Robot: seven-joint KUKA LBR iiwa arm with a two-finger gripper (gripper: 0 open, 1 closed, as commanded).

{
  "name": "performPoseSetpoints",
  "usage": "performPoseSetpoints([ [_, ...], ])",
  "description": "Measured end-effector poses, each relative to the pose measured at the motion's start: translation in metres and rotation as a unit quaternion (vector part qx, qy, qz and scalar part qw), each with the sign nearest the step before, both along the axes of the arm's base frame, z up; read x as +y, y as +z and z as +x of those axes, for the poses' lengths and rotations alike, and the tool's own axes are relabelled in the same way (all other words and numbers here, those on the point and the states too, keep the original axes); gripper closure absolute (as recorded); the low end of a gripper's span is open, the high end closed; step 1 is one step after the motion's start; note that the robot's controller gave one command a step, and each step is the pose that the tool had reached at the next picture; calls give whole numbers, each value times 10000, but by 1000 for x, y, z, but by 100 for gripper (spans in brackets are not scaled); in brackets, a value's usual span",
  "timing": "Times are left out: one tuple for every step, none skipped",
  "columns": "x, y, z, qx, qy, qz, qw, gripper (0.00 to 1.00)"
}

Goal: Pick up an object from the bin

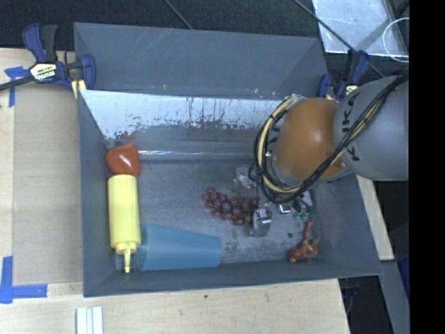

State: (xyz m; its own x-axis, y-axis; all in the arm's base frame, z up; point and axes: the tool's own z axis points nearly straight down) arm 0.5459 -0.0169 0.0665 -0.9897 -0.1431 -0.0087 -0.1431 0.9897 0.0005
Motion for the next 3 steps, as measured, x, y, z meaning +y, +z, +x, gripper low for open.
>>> performPoseSetpoints([
  [2, 16, 33, -96, 849, -33, 9963, 100],
  [2, 16, 33, -96, 846, -31, 9964, 100],
  [2, 33, 31, -35, 822, -23, 9966, 100],
])
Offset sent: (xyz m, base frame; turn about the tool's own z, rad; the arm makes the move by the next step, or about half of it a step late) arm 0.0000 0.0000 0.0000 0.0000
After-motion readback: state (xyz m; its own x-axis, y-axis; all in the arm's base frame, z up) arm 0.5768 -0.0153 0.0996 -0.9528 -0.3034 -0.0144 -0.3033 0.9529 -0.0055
